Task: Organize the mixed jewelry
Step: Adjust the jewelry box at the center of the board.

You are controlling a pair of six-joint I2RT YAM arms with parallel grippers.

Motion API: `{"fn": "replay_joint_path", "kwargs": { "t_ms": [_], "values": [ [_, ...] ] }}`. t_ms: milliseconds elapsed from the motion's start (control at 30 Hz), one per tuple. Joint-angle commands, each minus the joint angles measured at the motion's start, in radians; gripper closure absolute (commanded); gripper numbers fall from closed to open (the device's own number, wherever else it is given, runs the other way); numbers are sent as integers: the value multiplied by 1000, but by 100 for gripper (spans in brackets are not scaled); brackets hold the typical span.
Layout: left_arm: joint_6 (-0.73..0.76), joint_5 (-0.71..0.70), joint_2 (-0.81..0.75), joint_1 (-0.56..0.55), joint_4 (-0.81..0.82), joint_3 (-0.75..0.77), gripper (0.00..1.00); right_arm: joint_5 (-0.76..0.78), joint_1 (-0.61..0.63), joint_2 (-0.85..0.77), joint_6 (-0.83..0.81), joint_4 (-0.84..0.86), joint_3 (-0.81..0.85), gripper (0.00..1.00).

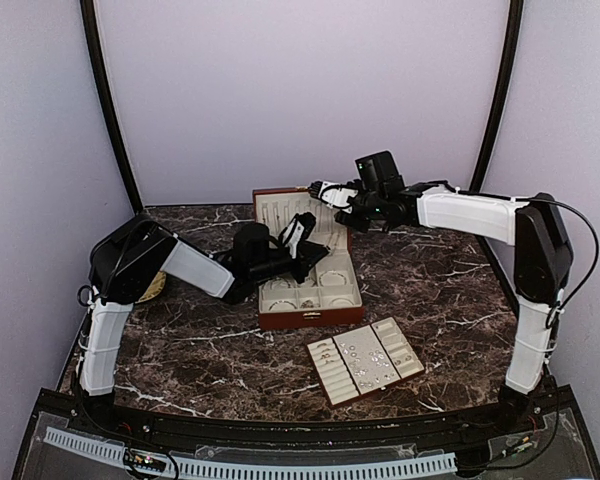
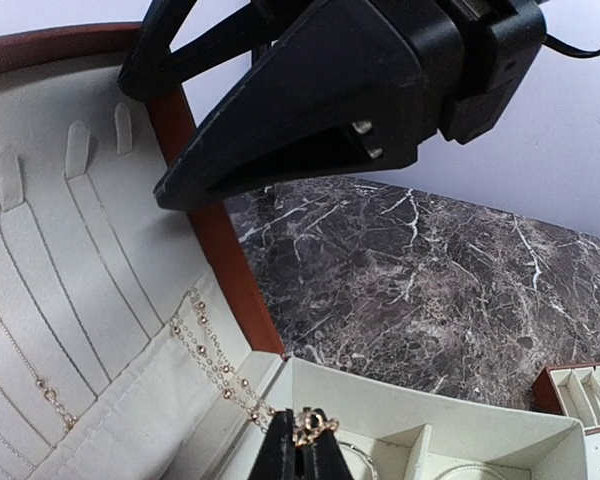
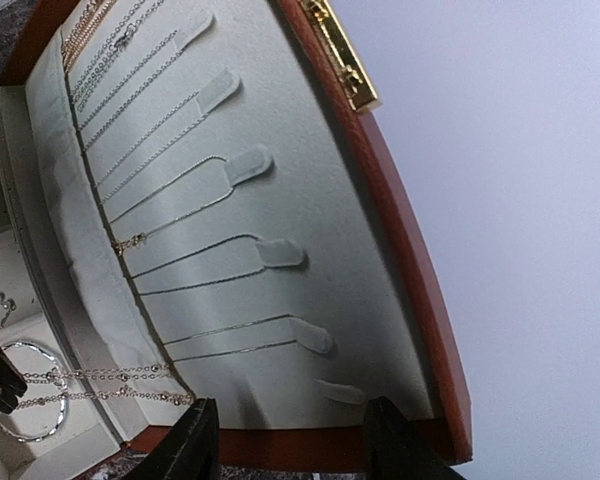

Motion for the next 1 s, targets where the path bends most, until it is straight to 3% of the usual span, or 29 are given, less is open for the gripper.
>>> {"fn": "replay_joint_path", "kwargs": {
  "t_ms": [0,467,967],
  "values": [
    [-11,21,-27,3,41,-18,100,60,3,36,-39,52,49,49],
    [-13,24,-30,3,53,-25,100,122,22,83,-91,27,92,49],
    [-24,16,-31,4,71,-34,100,175,54,29,-55,-32,26,69]
  ]
}}
